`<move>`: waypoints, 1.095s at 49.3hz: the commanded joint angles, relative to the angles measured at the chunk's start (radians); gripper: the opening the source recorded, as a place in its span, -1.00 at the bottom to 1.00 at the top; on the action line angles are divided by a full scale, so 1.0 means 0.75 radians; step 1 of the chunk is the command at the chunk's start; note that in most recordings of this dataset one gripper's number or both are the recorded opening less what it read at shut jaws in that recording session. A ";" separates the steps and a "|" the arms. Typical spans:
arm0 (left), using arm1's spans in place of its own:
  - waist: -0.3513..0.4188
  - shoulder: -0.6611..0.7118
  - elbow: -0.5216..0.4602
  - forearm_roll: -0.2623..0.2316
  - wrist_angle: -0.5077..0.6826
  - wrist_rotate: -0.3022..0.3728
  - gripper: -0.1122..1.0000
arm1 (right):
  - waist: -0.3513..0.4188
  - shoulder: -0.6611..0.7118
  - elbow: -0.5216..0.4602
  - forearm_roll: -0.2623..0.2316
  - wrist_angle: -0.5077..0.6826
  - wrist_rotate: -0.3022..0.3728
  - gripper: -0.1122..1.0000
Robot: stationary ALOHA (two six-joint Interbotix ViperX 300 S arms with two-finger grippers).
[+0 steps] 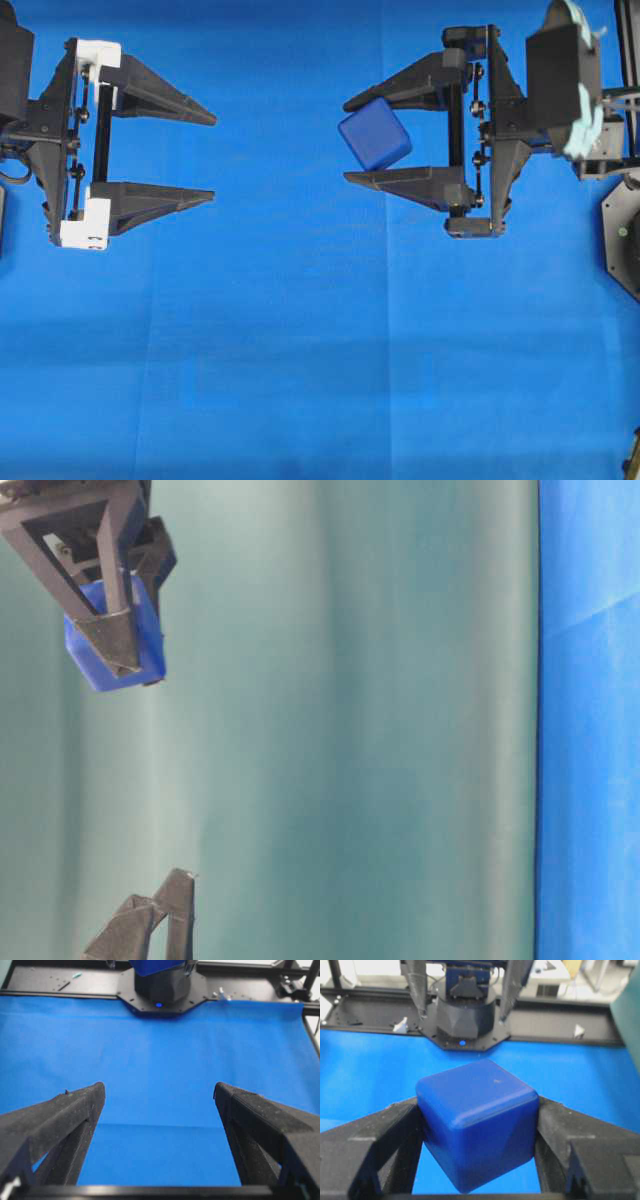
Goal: Handover the blue block to the right arm after grasping it with the left arm, then place it in the designated position.
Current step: 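Open the left gripper and pull the cube away with the right gripper, then hold the cube in the right gripper and rotate the wrist downward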
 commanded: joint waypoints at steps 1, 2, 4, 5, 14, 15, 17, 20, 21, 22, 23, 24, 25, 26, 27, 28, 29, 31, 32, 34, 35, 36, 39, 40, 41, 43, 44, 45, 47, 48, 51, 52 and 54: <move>0.000 -0.029 -0.022 0.000 -0.006 0.000 0.88 | 0.002 -0.027 -0.029 0.000 0.018 0.027 0.15; 0.000 -0.029 -0.020 -0.002 -0.008 0.000 0.88 | 0.002 -0.029 -0.031 0.000 0.025 0.027 0.15; 0.000 -0.029 -0.022 0.000 -0.006 0.002 0.88 | 0.002 -0.029 -0.033 0.000 0.033 0.027 0.15; 0.000 -0.029 -0.022 -0.002 -0.006 0.000 0.88 | 0.002 -0.029 -0.033 0.000 0.037 0.027 0.15; 0.000 -0.029 -0.022 0.000 -0.006 0.000 0.88 | 0.002 -0.031 -0.035 -0.002 0.047 0.027 0.15; 0.000 -0.029 -0.022 -0.002 -0.006 0.000 0.88 | 0.002 -0.031 -0.033 -0.002 0.047 0.027 0.15; 0.000 -0.029 -0.022 -0.002 -0.008 0.000 0.88 | 0.002 -0.031 -0.035 -0.002 0.047 0.027 0.15; 0.000 -0.029 -0.022 -0.002 -0.008 0.000 0.88 | 0.002 -0.031 -0.035 -0.002 0.049 0.027 0.15; 0.000 -0.029 -0.022 -0.002 -0.008 0.000 0.88 | 0.002 -0.031 -0.033 -0.002 0.051 0.027 0.15; 0.000 -0.027 -0.022 0.000 -0.010 0.000 0.88 | 0.002 -0.031 -0.035 -0.002 0.053 0.027 0.15; 0.000 -0.027 -0.022 -0.002 -0.010 0.000 0.88 | 0.002 -0.031 -0.033 -0.002 0.055 0.027 0.15; 0.000 -0.029 -0.022 0.000 -0.012 0.000 0.88 | 0.000 -0.031 -0.033 -0.002 0.057 0.027 0.15; 0.000 -0.029 -0.022 -0.002 -0.012 0.000 0.88 | 0.002 -0.031 -0.035 -0.002 0.059 0.027 0.15; 0.000 -0.027 -0.022 -0.002 -0.012 0.000 0.88 | 0.002 -0.031 -0.035 -0.002 0.061 0.027 0.15; 0.000 -0.029 -0.022 0.000 -0.012 0.000 0.88 | 0.002 -0.031 -0.035 -0.004 0.065 0.027 0.15; 0.000 -0.029 -0.022 -0.002 -0.012 0.000 0.88 | 0.002 -0.033 -0.035 -0.002 0.067 0.027 0.15; 0.000 -0.029 -0.022 -0.002 -0.012 0.000 0.88 | 0.002 -0.033 -0.035 -0.002 0.072 0.027 0.15; 0.000 -0.027 -0.022 -0.002 -0.012 0.000 0.88 | 0.002 -0.031 -0.037 -0.002 0.074 0.027 0.15; 0.000 -0.029 -0.025 -0.002 -0.012 0.000 0.88 | 0.002 -0.033 -0.035 -0.002 0.076 0.027 0.15; 0.000 -0.027 -0.022 -0.002 -0.012 0.000 0.88 | 0.002 -0.033 -0.037 -0.002 0.078 0.027 0.15; 0.000 -0.027 -0.022 -0.002 -0.014 0.000 0.88 | 0.002 -0.033 -0.039 -0.002 0.078 0.027 0.15; 0.000 -0.029 -0.022 -0.002 -0.012 0.000 0.88 | 0.002 -0.033 -0.039 -0.004 0.080 0.027 0.15; 0.000 -0.027 -0.022 -0.002 -0.014 0.000 0.88 | 0.002 -0.033 -0.041 -0.002 0.084 0.027 0.15; 0.000 -0.027 -0.022 -0.002 -0.012 0.000 0.88 | 0.002 -0.033 -0.039 -0.002 0.084 0.027 0.15; 0.000 -0.029 -0.022 -0.002 -0.014 0.000 0.88 | 0.002 -0.033 -0.039 -0.002 0.086 0.027 0.15; 0.000 -0.027 -0.022 -0.002 -0.014 0.000 0.88 | 0.002 -0.033 -0.039 -0.002 0.086 0.027 0.15; 0.000 -0.027 -0.022 -0.002 -0.014 0.000 0.88 | 0.002 -0.033 -0.039 -0.002 0.088 0.027 0.15; 0.000 -0.027 -0.022 -0.002 -0.014 0.000 0.88 | 0.002 -0.033 -0.039 -0.002 0.088 0.027 0.15; 0.000 -0.027 -0.025 -0.002 -0.014 0.000 0.88 | 0.002 -0.033 -0.039 -0.002 0.088 0.027 0.15; 0.000 -0.029 -0.022 -0.002 -0.014 0.000 0.88 | 0.002 -0.033 -0.039 -0.002 0.088 0.027 0.15; 0.000 -0.027 -0.022 -0.002 -0.014 0.000 0.88 | 0.002 -0.033 -0.041 -0.002 0.092 0.027 0.15; 0.000 -0.029 -0.025 -0.002 -0.014 0.000 0.88 | 0.002 -0.033 -0.039 -0.004 0.094 0.027 0.15; 0.000 -0.027 -0.022 -0.002 -0.014 0.000 0.88 | 0.002 -0.033 -0.039 -0.002 0.098 0.027 0.15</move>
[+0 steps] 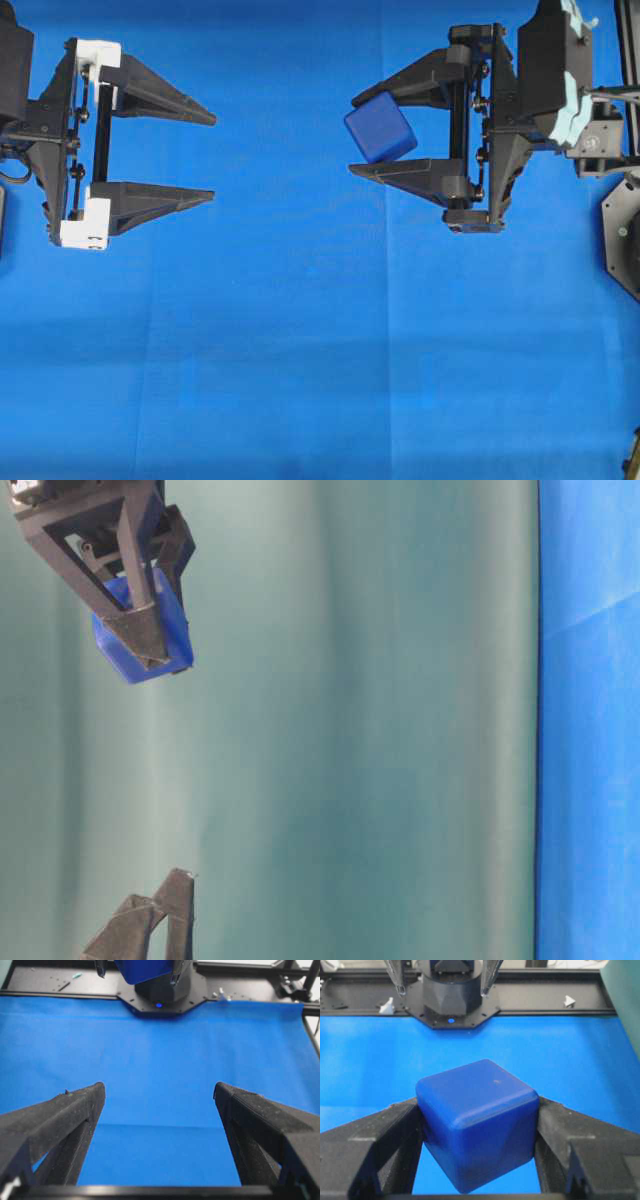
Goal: Handover the blue block to the right arm after grasping it with the left arm, then place it in the designated position.
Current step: 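Hold the cube in the right gripper and rotate the wrist downward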
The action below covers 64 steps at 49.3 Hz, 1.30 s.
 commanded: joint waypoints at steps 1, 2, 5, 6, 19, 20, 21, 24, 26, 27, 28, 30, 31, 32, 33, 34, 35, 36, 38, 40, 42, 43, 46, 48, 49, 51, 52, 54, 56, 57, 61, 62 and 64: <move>0.000 -0.029 -0.022 -0.002 -0.012 0.000 0.88 | 0.002 -0.022 -0.039 -0.004 0.006 0.002 0.15; 0.000 -0.027 -0.022 -0.002 -0.012 0.000 0.88 | 0.002 -0.022 -0.039 -0.002 0.008 0.002 0.15; 0.000 -0.029 -0.022 -0.002 -0.012 0.000 0.88 | 0.002 -0.022 -0.039 -0.002 0.010 0.002 0.15; 0.000 -0.027 -0.025 -0.002 -0.012 0.000 0.88 | 0.002 -0.022 -0.039 -0.002 0.012 0.002 0.15; 0.000 -0.027 -0.022 -0.002 -0.014 0.000 0.88 | 0.006 -0.022 -0.041 0.004 0.035 0.012 0.15; 0.000 -0.027 -0.025 0.000 -0.014 0.000 0.88 | 0.008 -0.022 -0.041 0.002 0.041 0.012 0.15; 0.000 -0.027 -0.022 -0.002 -0.014 0.000 0.88 | 0.012 -0.022 -0.041 0.004 0.047 0.012 0.15; 0.000 -0.027 -0.025 -0.002 -0.014 0.000 0.88 | 0.022 -0.022 -0.043 0.004 0.076 0.014 0.15; 0.000 -0.027 -0.022 -0.002 -0.014 0.000 0.88 | 0.033 -0.022 -0.043 0.004 0.102 0.014 0.15; 0.000 -0.027 -0.022 0.000 -0.014 0.000 0.88 | 0.035 -0.022 -0.045 0.004 0.119 0.014 0.15; 0.000 -0.029 -0.025 -0.002 -0.014 0.000 0.88 | 0.041 -0.022 -0.045 0.004 0.135 0.014 0.15; 0.000 -0.027 -0.022 -0.002 -0.014 0.000 0.88 | 0.051 -0.022 -0.047 0.006 0.170 0.016 0.15; 0.000 -0.027 -0.022 -0.002 -0.014 0.000 0.88 | 0.059 -0.022 -0.049 0.008 0.194 0.016 0.15; 0.000 -0.027 -0.022 0.000 -0.014 0.000 0.88 | 0.063 -0.022 -0.051 0.010 0.211 0.016 0.15; 0.000 -0.027 -0.022 -0.002 -0.014 0.000 0.88 | 0.067 -0.022 -0.051 0.010 0.229 0.016 0.15; 0.000 -0.027 -0.022 -0.002 -0.014 0.000 0.88 | 0.074 -0.022 -0.053 0.014 0.241 0.016 0.15; 0.000 -0.027 -0.022 -0.002 -0.014 0.000 0.88 | 0.080 -0.022 -0.053 0.018 0.254 0.018 0.15; 0.000 -0.027 -0.022 -0.002 -0.014 0.000 0.88 | 0.082 -0.022 -0.053 0.022 0.264 0.016 0.15; 0.000 -0.027 -0.025 -0.002 -0.014 0.000 0.88 | 0.090 -0.022 -0.055 0.033 0.286 0.018 0.15; 0.000 -0.027 -0.022 0.000 -0.014 0.000 0.88 | 0.098 -0.022 -0.055 0.045 0.307 0.018 0.15; 0.000 -0.027 -0.022 -0.002 -0.014 0.000 0.88 | 0.106 -0.022 -0.055 0.057 0.335 0.016 0.15; 0.000 -0.027 -0.022 -0.002 -0.014 0.000 0.88 | 0.110 -0.022 -0.055 0.063 0.352 0.016 0.15; 0.000 -0.027 -0.022 0.000 -0.014 0.000 0.88 | 0.121 -0.022 -0.055 0.082 0.403 0.016 0.15; 0.000 -0.027 -0.022 -0.002 -0.014 0.000 0.88 | 0.127 -0.022 -0.053 0.094 0.438 0.016 0.15; 0.000 -0.027 -0.025 -0.002 -0.014 0.000 0.88 | 0.131 -0.022 -0.055 0.098 0.454 0.014 0.15; 0.000 -0.027 -0.025 -0.002 -0.014 0.000 0.88 | 0.137 -0.022 -0.055 0.108 0.477 0.014 0.15; 0.000 -0.027 -0.022 -0.002 -0.014 0.000 0.88 | 0.139 -0.022 -0.055 0.112 0.489 0.014 0.15; 0.000 -0.027 -0.022 0.000 -0.014 0.000 0.88 | 0.143 -0.022 -0.055 0.117 0.505 0.014 0.15; 0.000 -0.027 -0.025 -0.002 -0.014 0.000 0.88 | 0.147 -0.022 -0.057 0.121 0.515 0.014 0.15; 0.000 -0.029 -0.022 -0.002 -0.016 0.000 0.88 | 0.149 -0.022 -0.057 0.121 0.520 0.014 0.15; 0.000 -0.027 -0.022 -0.002 -0.014 0.000 0.88 | 0.151 -0.022 -0.057 0.121 0.520 0.012 0.15; 0.000 -0.027 -0.025 -0.002 -0.016 0.000 0.88 | 0.151 -0.022 -0.059 0.121 0.520 0.012 0.15; 0.000 -0.027 -0.025 -0.002 -0.014 0.000 0.88 | 0.151 -0.022 -0.059 0.121 0.520 0.010 0.15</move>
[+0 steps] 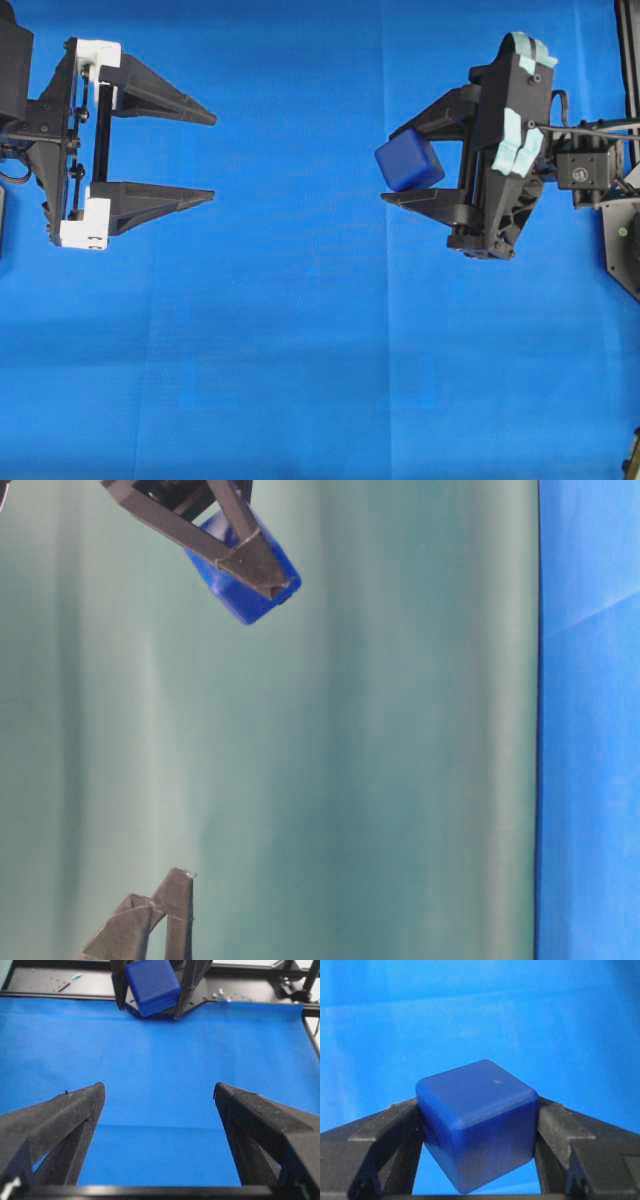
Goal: Handover the blue block to the right arm after grasping it with the left arm, then place it in the designated position.
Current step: 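Hold the cube in the right gripper and rotate the wrist downward, then lower the cube with the right gripper onto the table center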
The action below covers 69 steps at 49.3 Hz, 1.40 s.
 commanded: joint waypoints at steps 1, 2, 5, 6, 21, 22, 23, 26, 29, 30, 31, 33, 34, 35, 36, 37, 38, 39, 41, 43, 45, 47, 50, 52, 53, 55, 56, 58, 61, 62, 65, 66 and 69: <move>0.000 -0.027 -0.022 -0.002 -0.012 0.000 0.88 | 0.004 -0.022 -0.045 0.002 -0.002 -0.006 0.15; 0.000 -0.027 -0.022 -0.002 -0.010 0.000 0.88 | 0.004 -0.022 -0.045 0.002 -0.002 -0.008 0.15; 0.000 -0.027 -0.025 -0.002 -0.010 0.000 0.88 | 0.004 -0.022 -0.047 0.002 -0.002 -0.008 0.15; 0.000 -0.027 -0.025 -0.002 -0.012 0.000 0.88 | 0.004 -0.022 -0.047 0.002 -0.002 -0.008 0.15; 0.000 -0.027 -0.025 -0.002 -0.010 0.000 0.88 | 0.004 -0.022 -0.047 0.002 0.000 -0.008 0.15; 0.000 -0.027 -0.025 -0.002 -0.012 0.000 0.88 | 0.004 -0.022 -0.047 0.002 0.000 -0.008 0.15; 0.000 -0.027 -0.022 -0.002 -0.012 0.000 0.88 | 0.004 -0.022 -0.047 0.002 0.000 -0.008 0.15; 0.000 -0.027 -0.025 -0.002 -0.010 0.000 0.88 | 0.004 -0.022 -0.047 0.002 0.000 -0.010 0.15; 0.000 -0.027 -0.025 -0.002 -0.012 0.000 0.88 | 0.004 -0.022 -0.047 0.002 0.002 -0.010 0.15; 0.000 -0.027 -0.025 -0.002 -0.012 0.000 0.88 | 0.004 -0.022 -0.047 0.002 0.002 -0.010 0.15; 0.000 -0.027 -0.025 -0.002 -0.012 0.000 0.88 | 0.004 -0.022 -0.047 0.002 0.002 -0.010 0.15; 0.000 -0.027 -0.025 -0.002 -0.010 0.000 0.88 | 0.006 -0.022 -0.047 0.002 0.004 -0.010 0.15; 0.000 -0.027 -0.025 0.000 -0.012 0.000 0.88 | 0.004 -0.020 -0.047 0.002 0.004 -0.010 0.15; 0.000 -0.027 -0.025 -0.002 -0.012 0.000 0.88 | 0.004 -0.020 -0.047 0.002 0.004 -0.010 0.15; 0.000 -0.027 -0.025 -0.002 -0.012 0.000 0.88 | 0.004 -0.018 -0.047 0.002 0.004 -0.010 0.15; 0.000 -0.027 -0.025 -0.002 -0.012 0.000 0.88 | 0.004 -0.016 -0.047 0.002 0.004 -0.010 0.15; 0.000 -0.027 -0.025 -0.002 -0.012 0.000 0.88 | 0.004 -0.016 -0.047 0.002 0.004 -0.012 0.15; 0.000 -0.027 -0.025 -0.002 -0.014 0.000 0.88 | 0.004 -0.012 -0.047 0.002 0.004 -0.012 0.15; 0.000 -0.027 -0.025 -0.002 -0.014 0.000 0.88 | 0.004 -0.002 -0.047 0.002 0.004 -0.010 0.15; 0.000 -0.027 -0.025 -0.002 -0.014 0.000 0.88 | 0.004 0.012 -0.043 0.002 0.002 -0.008 0.15; 0.000 -0.027 -0.025 0.000 -0.014 0.000 0.88 | 0.004 0.037 -0.041 0.002 -0.002 -0.008 0.15; 0.000 -0.027 -0.025 -0.002 -0.014 0.000 0.88 | 0.004 0.061 -0.039 0.002 -0.004 -0.006 0.15; 0.000 -0.027 -0.025 -0.002 -0.014 0.000 0.88 | 0.004 0.102 -0.041 0.002 -0.012 -0.004 0.15; 0.000 -0.027 -0.025 -0.002 -0.014 0.000 0.88 | 0.004 0.137 -0.043 0.002 -0.022 -0.004 0.15; 0.000 -0.027 -0.025 -0.002 -0.014 0.000 0.88 | 0.004 0.153 -0.045 0.002 -0.031 -0.002 0.15; 0.000 -0.027 -0.025 -0.002 -0.014 0.000 0.88 | 0.004 0.186 -0.049 0.002 -0.051 -0.002 0.15; 0.000 -0.027 -0.025 -0.002 -0.014 0.000 0.88 | 0.004 0.202 -0.049 0.002 -0.061 -0.002 0.15; 0.000 -0.027 -0.025 -0.002 -0.014 0.000 0.88 | 0.000 0.235 -0.051 0.002 -0.086 -0.002 0.15; 0.000 -0.027 -0.025 -0.002 -0.014 0.000 0.88 | -0.008 0.286 -0.053 0.002 -0.121 -0.002 0.15; 0.000 -0.027 -0.025 -0.002 -0.014 0.000 0.88 | -0.012 0.301 -0.055 0.002 -0.135 0.000 0.15; 0.000 -0.027 -0.025 -0.002 -0.014 0.000 0.88 | -0.029 0.352 -0.055 0.002 -0.176 0.002 0.15; 0.000 -0.027 -0.025 -0.002 -0.014 0.000 0.88 | -0.033 0.368 -0.055 0.002 -0.192 0.002 0.15; 0.000 -0.027 -0.022 0.000 -0.014 0.000 0.88 | -0.053 0.421 -0.053 0.002 -0.239 0.002 0.15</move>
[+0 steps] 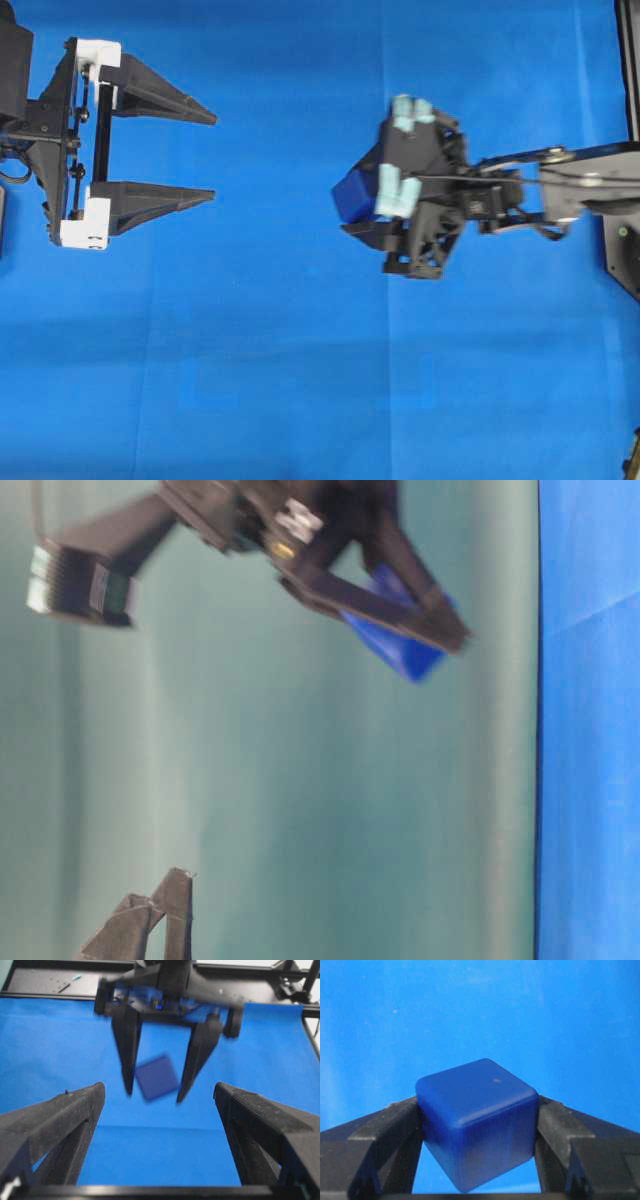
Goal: Handover the blue block to the right arm after grasping it with the left arm, then place it in the designated position.
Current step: 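Lower the cube with the right gripper onto the table center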
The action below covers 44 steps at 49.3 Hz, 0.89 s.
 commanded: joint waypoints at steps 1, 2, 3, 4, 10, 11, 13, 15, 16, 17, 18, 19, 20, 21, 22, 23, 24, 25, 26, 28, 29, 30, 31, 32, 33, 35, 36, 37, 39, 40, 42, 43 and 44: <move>0.000 -0.027 -0.022 -0.002 -0.014 0.002 0.88 | -0.031 0.051 -0.035 0.002 -0.074 0.002 0.15; 0.000 -0.027 -0.022 -0.002 -0.014 0.002 0.88 | -0.037 0.070 -0.033 0.000 -0.092 0.002 0.15; 0.000 -0.027 -0.025 -0.002 -0.014 0.002 0.88 | -0.043 0.086 -0.035 0.002 -0.108 0.002 0.15; 0.000 -0.027 -0.022 -0.002 -0.014 0.002 0.88 | -0.049 0.104 -0.035 0.002 -0.129 0.004 0.15; 0.000 -0.027 -0.022 -0.002 -0.014 0.002 0.88 | -0.084 0.215 -0.039 0.002 -0.254 0.004 0.15; 0.000 -0.027 -0.022 -0.002 -0.014 0.002 0.88 | -0.088 0.233 -0.039 0.002 -0.272 0.004 0.15; 0.000 -0.027 -0.022 -0.002 -0.014 0.002 0.88 | -0.094 0.266 -0.043 0.002 -0.309 0.004 0.15; 0.000 -0.027 -0.022 -0.002 -0.014 0.002 0.88 | -0.098 0.295 -0.047 0.004 -0.342 0.004 0.15; 0.000 -0.027 -0.022 -0.002 -0.014 0.002 0.88 | -0.100 0.309 -0.049 0.002 -0.356 0.004 0.15; 0.000 -0.027 -0.022 -0.002 -0.014 0.002 0.88 | -0.102 0.323 -0.051 0.004 -0.370 0.004 0.15; 0.000 -0.027 -0.022 -0.002 -0.014 0.004 0.88 | -0.104 0.335 -0.053 0.002 -0.380 0.004 0.15; 0.000 -0.027 -0.022 -0.002 -0.014 0.004 0.88 | -0.106 0.348 -0.055 0.002 -0.391 0.004 0.15; 0.000 -0.027 -0.022 0.000 -0.014 0.004 0.88 | -0.108 0.360 -0.057 0.002 -0.401 0.004 0.15; 0.000 -0.027 -0.020 -0.002 -0.014 0.004 0.88 | -0.110 0.372 -0.061 0.002 -0.409 0.004 0.15; 0.000 -0.027 -0.020 -0.002 -0.014 0.004 0.88 | -0.112 0.385 -0.065 0.002 -0.417 0.002 0.15; 0.000 -0.027 -0.020 -0.002 -0.014 0.004 0.88 | -0.115 0.395 -0.067 0.002 -0.423 0.002 0.15; 0.000 -0.027 -0.020 -0.002 -0.014 0.004 0.88 | -0.117 0.405 -0.074 0.002 -0.432 0.004 0.15; 0.000 -0.027 -0.022 -0.002 -0.014 0.004 0.88 | -0.117 0.415 -0.078 0.002 -0.438 0.004 0.15; 0.000 -0.027 -0.020 0.000 -0.014 0.004 0.88 | -0.119 0.425 -0.080 0.002 -0.444 0.002 0.15; 0.000 -0.027 -0.020 -0.002 -0.014 0.004 0.88 | -0.125 0.446 -0.086 0.002 -0.460 0.002 0.15; 0.000 -0.027 -0.020 0.000 -0.014 0.004 0.88 | -0.127 0.458 -0.090 0.002 -0.468 0.004 0.15; 0.000 -0.027 -0.020 -0.002 -0.014 0.004 0.88 | -0.129 0.470 -0.092 0.002 -0.477 0.002 0.15; 0.000 -0.027 -0.020 -0.002 -0.014 0.004 0.88 | -0.129 0.481 -0.094 0.002 -0.487 0.002 0.15; 0.000 -0.027 -0.020 -0.002 -0.014 0.004 0.88 | -0.131 0.491 -0.096 0.004 -0.497 0.002 0.15; 0.000 -0.027 -0.020 -0.002 -0.012 0.004 0.88 | -0.133 0.503 -0.100 0.002 -0.507 0.002 0.15; 0.000 -0.027 -0.020 -0.002 -0.010 0.004 0.88 | -0.135 0.524 -0.106 0.002 -0.526 0.002 0.15; 0.000 -0.027 -0.020 -0.002 -0.010 0.004 0.88 | -0.135 0.536 -0.108 0.002 -0.534 0.002 0.15; 0.000 -0.027 -0.020 -0.002 -0.010 0.004 0.88 | -0.137 0.544 -0.112 0.002 -0.538 0.004 0.15; 0.000 -0.027 -0.020 -0.002 -0.008 0.004 0.88 | -0.139 0.560 -0.121 0.002 -0.544 0.002 0.15; 0.000 -0.027 -0.020 -0.002 -0.008 0.004 0.88 | -0.141 0.565 -0.123 0.002 -0.548 0.002 0.15; 0.000 -0.027 -0.018 -0.002 -0.008 0.004 0.88 | -0.143 0.577 -0.129 0.002 -0.554 0.002 0.15; 0.000 -0.027 -0.020 0.000 -0.010 0.004 0.88 | -0.143 0.581 -0.129 0.002 -0.554 0.002 0.15; 0.000 -0.027 -0.020 -0.002 -0.008 0.004 0.88 | -0.145 0.585 -0.131 0.002 -0.556 0.002 0.15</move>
